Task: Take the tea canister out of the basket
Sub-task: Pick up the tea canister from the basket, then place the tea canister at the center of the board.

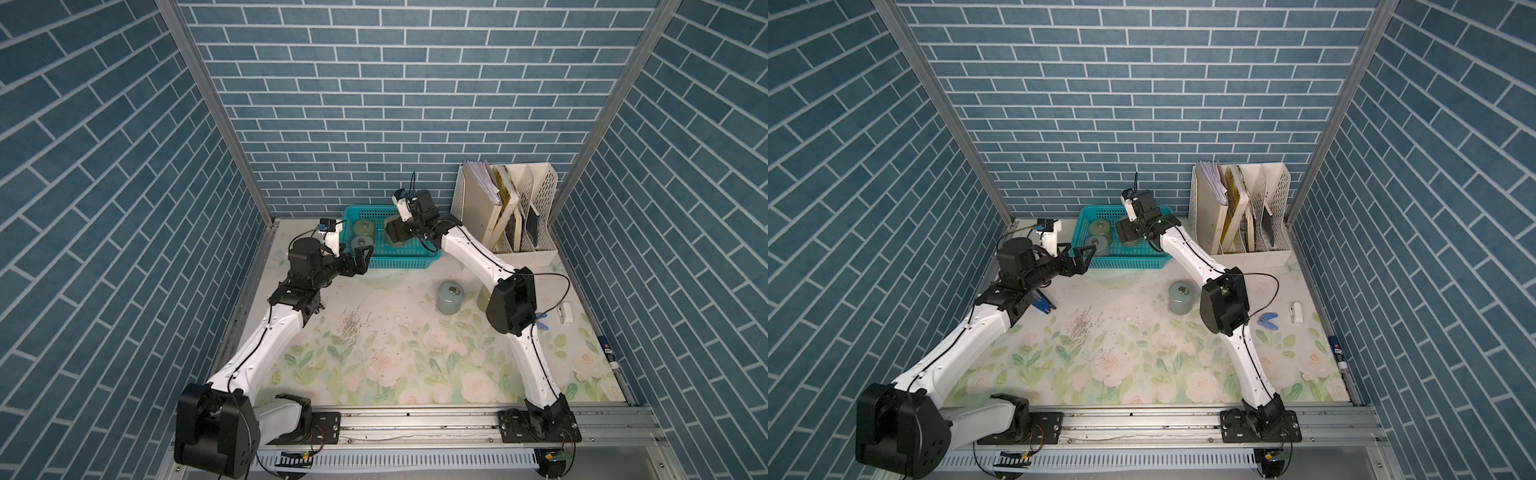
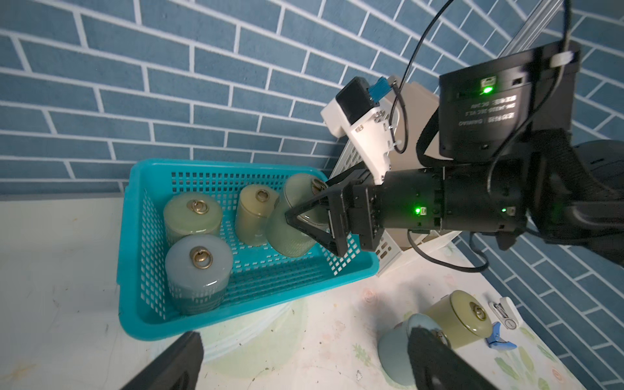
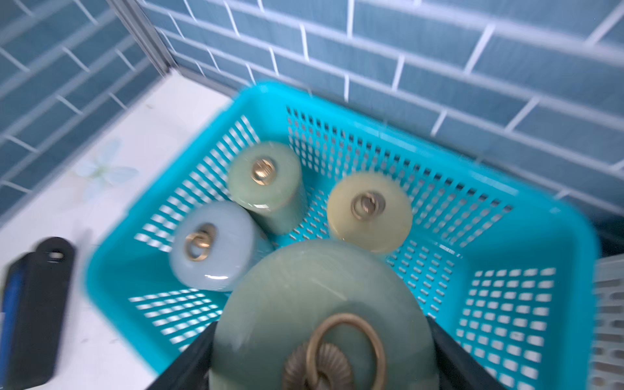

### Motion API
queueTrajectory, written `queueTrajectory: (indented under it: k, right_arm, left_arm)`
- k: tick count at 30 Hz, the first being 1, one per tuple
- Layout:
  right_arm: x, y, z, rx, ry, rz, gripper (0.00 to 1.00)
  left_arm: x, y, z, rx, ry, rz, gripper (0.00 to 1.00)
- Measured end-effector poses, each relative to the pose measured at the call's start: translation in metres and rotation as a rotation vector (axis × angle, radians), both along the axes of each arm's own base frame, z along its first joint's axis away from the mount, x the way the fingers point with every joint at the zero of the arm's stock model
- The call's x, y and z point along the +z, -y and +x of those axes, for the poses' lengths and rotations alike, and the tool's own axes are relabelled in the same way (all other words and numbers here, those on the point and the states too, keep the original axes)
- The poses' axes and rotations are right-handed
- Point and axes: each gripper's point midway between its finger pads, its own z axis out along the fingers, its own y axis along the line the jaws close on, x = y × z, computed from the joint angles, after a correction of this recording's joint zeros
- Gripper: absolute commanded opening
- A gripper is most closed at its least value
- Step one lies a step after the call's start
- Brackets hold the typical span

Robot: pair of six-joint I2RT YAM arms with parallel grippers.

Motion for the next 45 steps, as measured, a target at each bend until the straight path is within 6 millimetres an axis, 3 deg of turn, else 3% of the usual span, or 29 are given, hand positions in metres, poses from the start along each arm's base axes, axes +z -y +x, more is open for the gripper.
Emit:
queueTrajectory:
  k: [5,7,9,11,14,19,22,25,28,34,45]
  right_arm:
    - [0.067,0.001,-0.045,0.111,0.091,0.047,0.0]
    - [0.08,-0.001,-0.074,0.173,0.114,0.057,0.0]
    - [0.08,-0.003,-0.102,0.233,0.113,0.059,0.0]
    - [0.067,-0.004,-0.13,0.283,0.092,0.05,0.0]
    - [0.027,-0.004,-0.165,0.339,0.034,0.007,0.0]
    - [-0.067,0.015,-0.205,0.344,-0.105,-0.107,0.0]
    - [-0.111,0.038,-0.21,0.269,-0.163,-0.169,0.0]
    - [-0.133,0.055,-0.21,0.199,-0.188,-0.2,0.0]
    - [-0.135,0.059,-0.204,0.152,-0.18,-0.195,0.0]
    - [-0.12,0.05,-0.188,0.104,-0.117,-0.129,0.0]
    - [-0.138,0.039,-0.173,0.073,-0.126,-0.136,0.0]
  left_arm:
    - [0.028,-0.001,-0.014,-0.013,0.062,-0.017,1.0]
    - [0.034,-0.001,-0.017,-0.019,0.076,-0.021,1.0]
    - [0.034,0.0,-0.019,-0.025,0.075,-0.026,1.0]
    - [0.031,0.002,-0.02,-0.033,0.067,-0.034,1.0]
    - [0.018,0.003,-0.022,-0.041,0.037,-0.047,1.0]
    - [-0.006,0.006,-0.021,-0.049,-0.024,-0.047,1.0]
    - [-0.017,0.014,-0.02,-0.064,-0.059,-0.042,1.0]
    - [-0.025,0.027,-0.025,-0.092,-0.081,-0.034,1.0]
    - [-0.037,0.037,-0.027,-0.111,-0.11,-0.025,1.0]
    - [-0.06,0.039,-0.024,-0.098,-0.165,0.001,1.0]
    - [-0.064,0.034,-0.022,-0.071,-0.163,0.023,1.0]
